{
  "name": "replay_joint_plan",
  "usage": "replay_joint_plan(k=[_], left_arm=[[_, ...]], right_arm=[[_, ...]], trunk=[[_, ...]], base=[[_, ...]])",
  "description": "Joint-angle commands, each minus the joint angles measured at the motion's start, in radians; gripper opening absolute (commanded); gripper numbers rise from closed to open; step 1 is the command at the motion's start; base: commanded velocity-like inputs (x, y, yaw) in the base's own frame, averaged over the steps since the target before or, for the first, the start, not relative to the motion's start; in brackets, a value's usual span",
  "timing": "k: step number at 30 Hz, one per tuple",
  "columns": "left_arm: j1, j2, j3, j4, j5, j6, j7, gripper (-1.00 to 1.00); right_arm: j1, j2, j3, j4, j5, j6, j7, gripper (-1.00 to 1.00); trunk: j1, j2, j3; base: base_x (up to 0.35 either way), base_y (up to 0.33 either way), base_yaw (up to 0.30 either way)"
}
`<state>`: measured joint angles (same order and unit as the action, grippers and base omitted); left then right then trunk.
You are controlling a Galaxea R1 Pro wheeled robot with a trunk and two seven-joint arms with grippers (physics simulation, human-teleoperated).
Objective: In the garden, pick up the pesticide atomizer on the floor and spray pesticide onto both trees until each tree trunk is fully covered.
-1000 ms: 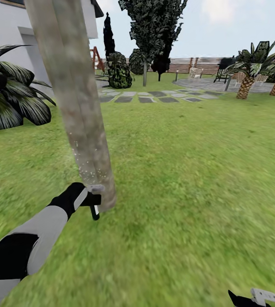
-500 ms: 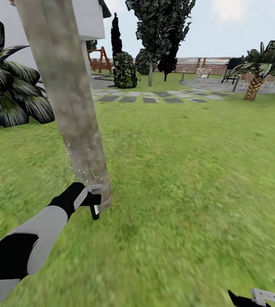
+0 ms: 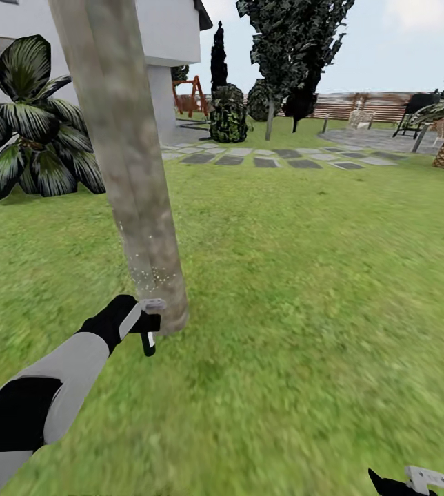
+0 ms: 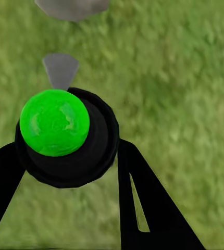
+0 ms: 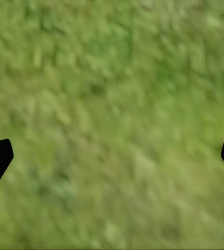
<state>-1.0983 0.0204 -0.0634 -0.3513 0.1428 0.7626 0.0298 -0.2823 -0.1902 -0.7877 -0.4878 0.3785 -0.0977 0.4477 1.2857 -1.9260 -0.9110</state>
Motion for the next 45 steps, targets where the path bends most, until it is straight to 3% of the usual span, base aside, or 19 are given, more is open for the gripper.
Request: replay_joint_plan(k=[1,8,31,40,43,44,45], left_arm=[[0.001,0.0,0.0,0.0,0.006,0.0,0.011,-1.0],[0.0,-0.002,0.0,0.003,0.009,0.0,0.021,-1.0],[0.012,0.0,0.003,0.0,0.009,-0.002,0.021,-1.0],[0.014,0.008,0.001,-0.004,0.008,-0.002,0.021,-1.0],[-0.024,0.007,-0.001,-0.007,0.002,0.015,0.019,-1.0],[-0.065,0.005,-0.002,-0.009,-0.001,0.036,0.02,-1.0],[-0.149,0.007,-0.002,-0.012,0.001,0.128,0.019,-1.0]], right_arm=[[0.0,0.0,0.0,0.0,0.0,0.0,0.0,1.0],[0.0,0.0,0.0,0.0,0.0,0.0,0.0,1.0],[0.0,0.0,0.001,0.0,0.0,0.001,0.0,1.0],[0.0,-0.003,0.001,0.0,0.001,0.0,-0.001,1.0],[0.0,-0.002,0.002,0.003,0.002,-0.001,-0.001,1.0],[0.0,-0.002,0.002,0.003,0.002,-0.001,-0.001,1.0],[0.0,-0.002,0.002,0.003,0.002,-0.001,-0.001,1.0]], trunk=[[0.0,0.0,0.0],[0.0,0.0,0.0],[0.0,0.0,0.0],[0.0,0.0,0.0],[0.0,0.0,0.0],[0.0,0.0,0.0],[0.0,0.0,0.0]], base=[[0.0,-0.275,0.012],[0.0,-0.275,0.033],[0.127,-0.275,0.268],[0.0,-0.146,0.025],[0.0,-0.001,0.0],[0.0,0.0,0.0],[0.0,0.0,0.0]])
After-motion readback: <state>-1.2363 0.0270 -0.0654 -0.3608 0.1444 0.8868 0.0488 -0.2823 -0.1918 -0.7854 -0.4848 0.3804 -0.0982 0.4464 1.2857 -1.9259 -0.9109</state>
